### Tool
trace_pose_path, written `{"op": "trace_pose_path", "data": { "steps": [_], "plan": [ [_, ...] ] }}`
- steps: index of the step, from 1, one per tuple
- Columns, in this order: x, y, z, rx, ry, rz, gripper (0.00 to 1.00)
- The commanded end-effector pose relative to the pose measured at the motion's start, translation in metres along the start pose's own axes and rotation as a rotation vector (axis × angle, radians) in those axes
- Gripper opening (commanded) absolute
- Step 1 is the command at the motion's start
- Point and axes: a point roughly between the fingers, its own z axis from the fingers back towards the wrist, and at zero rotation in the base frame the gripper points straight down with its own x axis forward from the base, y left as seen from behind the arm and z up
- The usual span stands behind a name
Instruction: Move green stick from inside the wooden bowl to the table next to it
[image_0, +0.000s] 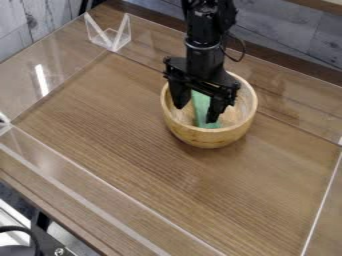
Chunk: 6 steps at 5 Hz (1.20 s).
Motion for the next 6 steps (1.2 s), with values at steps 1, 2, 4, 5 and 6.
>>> {"op": "trace_pose_path", "data": {
  "steps": [1, 2, 4, 5, 6],
  "plan": [
    [0.0063, 0.0017, 0.0083, 0.000, -0.044, 0.008, 1.00],
    [0.0070, 0.0017, 0.0086, -0.002, -0.050, 0.011, 1.00],
    [0.0079, 0.0015, 0.0059, -0.003, -0.062, 0.017, 1.00],
    [0.0085, 0.0014, 0.0049, -0.003, -0.068, 0.020, 1.00],
    [0.0088, 0.0015, 0.0021, -0.001, -0.066, 0.026, 1.00]
  ]
}}
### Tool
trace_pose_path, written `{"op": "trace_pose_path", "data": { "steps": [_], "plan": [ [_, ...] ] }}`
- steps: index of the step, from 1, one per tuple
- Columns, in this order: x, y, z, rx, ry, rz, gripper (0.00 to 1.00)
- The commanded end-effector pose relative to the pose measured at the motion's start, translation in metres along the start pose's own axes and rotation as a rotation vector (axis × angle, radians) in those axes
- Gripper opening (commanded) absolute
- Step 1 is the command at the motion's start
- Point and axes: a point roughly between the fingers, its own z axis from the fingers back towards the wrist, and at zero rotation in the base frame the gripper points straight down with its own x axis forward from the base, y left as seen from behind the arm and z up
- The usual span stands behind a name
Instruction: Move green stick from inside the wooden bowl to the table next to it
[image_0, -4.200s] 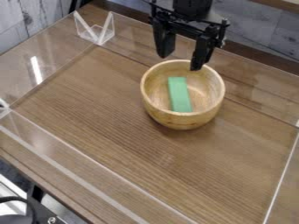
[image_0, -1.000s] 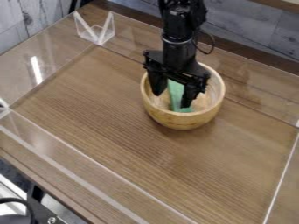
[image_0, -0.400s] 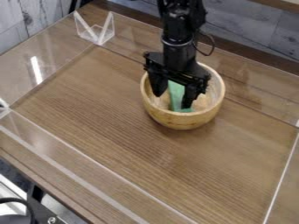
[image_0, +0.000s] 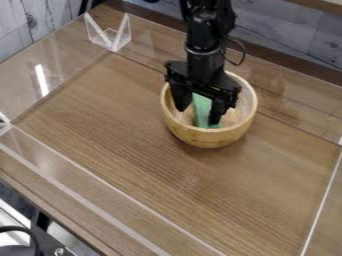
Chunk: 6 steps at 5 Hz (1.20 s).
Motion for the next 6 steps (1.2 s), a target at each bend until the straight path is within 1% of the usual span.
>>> {"op": "trace_pose_path", "data": {
  "steps": [1, 6],
  "plan": [
    [0.007, 0.002, 0.006, 0.005, -0.037, 0.011, 1.00],
    [0.008, 0.002, -0.008, 0.015, -0.032, 0.038, 1.00]
  ]
}}
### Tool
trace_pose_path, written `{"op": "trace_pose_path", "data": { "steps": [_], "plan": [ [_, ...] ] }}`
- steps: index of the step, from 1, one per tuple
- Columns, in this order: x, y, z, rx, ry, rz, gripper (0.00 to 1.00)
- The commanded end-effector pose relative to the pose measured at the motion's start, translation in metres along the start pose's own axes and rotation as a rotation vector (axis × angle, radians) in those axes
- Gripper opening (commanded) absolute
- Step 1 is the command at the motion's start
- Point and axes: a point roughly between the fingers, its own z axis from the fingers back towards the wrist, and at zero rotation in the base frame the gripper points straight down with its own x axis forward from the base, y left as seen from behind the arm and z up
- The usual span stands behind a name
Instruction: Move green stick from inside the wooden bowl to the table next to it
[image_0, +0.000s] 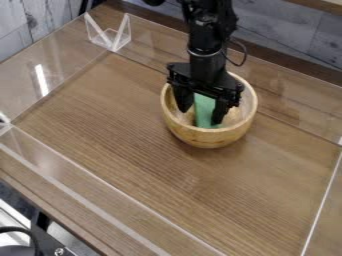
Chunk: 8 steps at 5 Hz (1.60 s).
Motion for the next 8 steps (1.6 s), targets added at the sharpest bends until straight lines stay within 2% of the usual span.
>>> {"op": "trace_pose_path", "data": {
  "steps": [1, 5, 6, 8],
  "plan": [
    [0.002, 0.001, -0.003, 0.010, -0.012, 0.003, 1.00],
    [0.002, 0.001, -0.015, 0.024, -0.010, 0.018, 1.00],
    [0.002, 0.001, -0.017, 0.022, -0.010, 0.023, 0.00],
    [0.000, 0.005, -0.009, 0.006, 0.000, 0.035, 0.00]
  ]
}}
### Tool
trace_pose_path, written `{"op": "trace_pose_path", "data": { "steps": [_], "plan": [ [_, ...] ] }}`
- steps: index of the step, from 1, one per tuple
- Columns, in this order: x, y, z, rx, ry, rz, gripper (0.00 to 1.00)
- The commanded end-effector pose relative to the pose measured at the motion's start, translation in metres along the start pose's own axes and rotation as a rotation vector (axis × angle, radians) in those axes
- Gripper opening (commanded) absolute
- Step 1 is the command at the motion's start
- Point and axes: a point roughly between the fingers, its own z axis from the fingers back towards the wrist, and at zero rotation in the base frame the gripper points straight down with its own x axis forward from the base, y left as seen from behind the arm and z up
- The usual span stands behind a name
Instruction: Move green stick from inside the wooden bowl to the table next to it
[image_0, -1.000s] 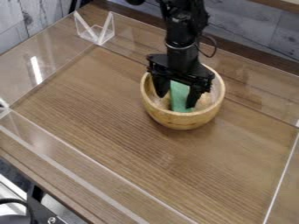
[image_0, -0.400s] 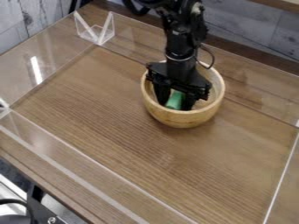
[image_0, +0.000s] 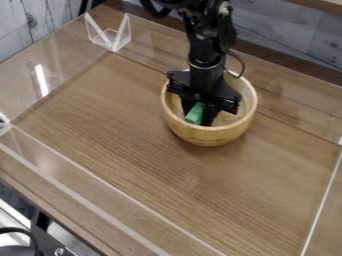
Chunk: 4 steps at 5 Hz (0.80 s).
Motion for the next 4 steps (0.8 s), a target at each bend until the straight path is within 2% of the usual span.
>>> {"op": "trace_pose_path", "data": {
  "steps": [1, 4],
  "plan": [
    [0.001, 0.007, 0.016, -0.012, -0.014, 0.020, 0.00],
    [0.005, 0.014, 0.041, -0.048, -0.008, 0.050, 0.00]
  ]
}}
